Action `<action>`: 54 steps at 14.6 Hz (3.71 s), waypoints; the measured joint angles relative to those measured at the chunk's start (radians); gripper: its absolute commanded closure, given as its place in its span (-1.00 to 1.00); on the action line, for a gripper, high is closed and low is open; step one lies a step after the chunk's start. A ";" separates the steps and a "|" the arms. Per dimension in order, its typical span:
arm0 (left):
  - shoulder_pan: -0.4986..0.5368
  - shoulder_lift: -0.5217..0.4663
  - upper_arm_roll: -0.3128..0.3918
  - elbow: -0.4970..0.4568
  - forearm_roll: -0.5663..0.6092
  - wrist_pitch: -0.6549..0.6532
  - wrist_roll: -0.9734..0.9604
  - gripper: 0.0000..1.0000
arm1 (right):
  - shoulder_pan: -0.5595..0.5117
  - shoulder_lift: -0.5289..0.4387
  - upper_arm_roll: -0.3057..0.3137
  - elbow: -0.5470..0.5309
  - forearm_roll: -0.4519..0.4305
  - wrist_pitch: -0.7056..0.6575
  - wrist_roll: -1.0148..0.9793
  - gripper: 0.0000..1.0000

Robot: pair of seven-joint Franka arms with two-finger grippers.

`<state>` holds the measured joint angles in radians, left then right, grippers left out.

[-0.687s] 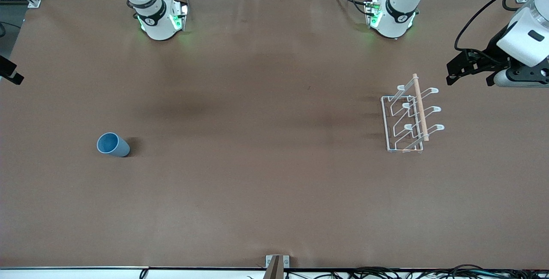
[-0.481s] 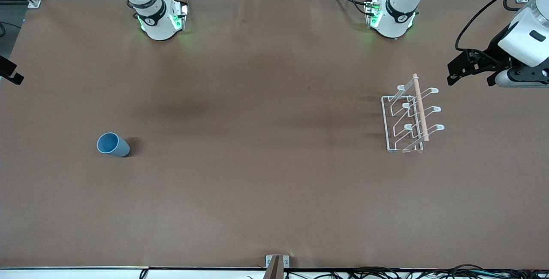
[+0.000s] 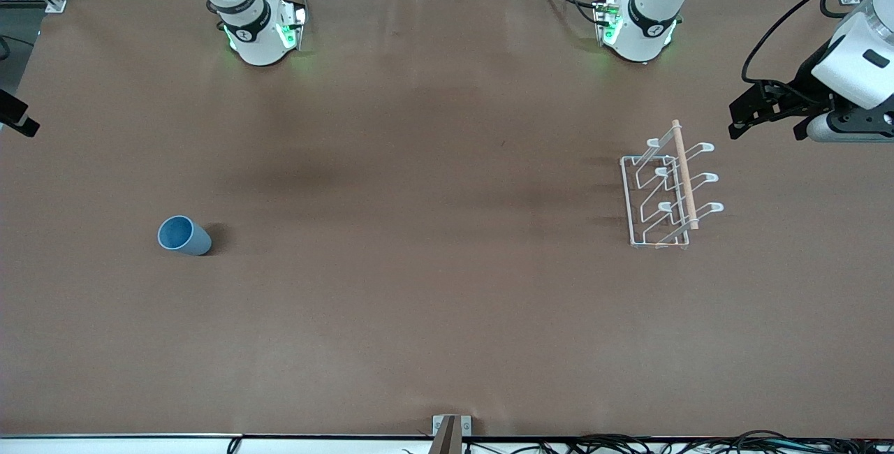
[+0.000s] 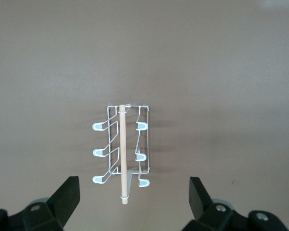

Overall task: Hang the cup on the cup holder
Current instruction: 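Move the right gripper down toward the light blue cup, then close the right gripper around the blue cup's rim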

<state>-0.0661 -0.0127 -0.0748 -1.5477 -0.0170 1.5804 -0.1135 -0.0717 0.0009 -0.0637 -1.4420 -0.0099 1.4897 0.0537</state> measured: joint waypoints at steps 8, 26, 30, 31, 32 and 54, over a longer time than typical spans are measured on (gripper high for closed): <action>0.000 0.000 0.000 0.000 0.000 0.000 0.000 -1.00 | -0.010 0.012 -0.011 -0.002 0.000 0.001 -0.002 -1.00; 0.000 0.005 0.002 -0.010 0.000 0.000 0.000 -1.00 | -0.070 0.292 -0.015 -0.481 -0.001 0.722 -0.216 -1.00; 0.000 0.005 0.002 -0.011 0.000 0.000 0.000 -1.00 | -0.071 0.336 -0.013 -0.534 -0.001 0.825 -0.240 -1.00; 0.000 0.005 0.002 -0.012 0.000 0.000 0.000 -1.00 | -0.071 0.349 -0.011 -0.537 -0.001 0.849 -0.241 -1.00; 0.000 0.005 0.002 -0.013 0.000 0.000 0.000 -1.00 | -0.070 0.363 -0.010 -0.539 -0.001 0.875 -0.243 -1.00; 0.000 0.006 0.002 -0.017 0.000 0.000 0.000 -1.00 | -0.070 0.383 0.006 -0.496 0.010 0.784 -0.256 0.99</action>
<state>-0.0657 -0.0071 -0.0728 -1.5646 -0.0171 1.5804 -0.1135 -0.1418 0.3839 -0.0581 -1.9381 -0.0001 2.2739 -0.2027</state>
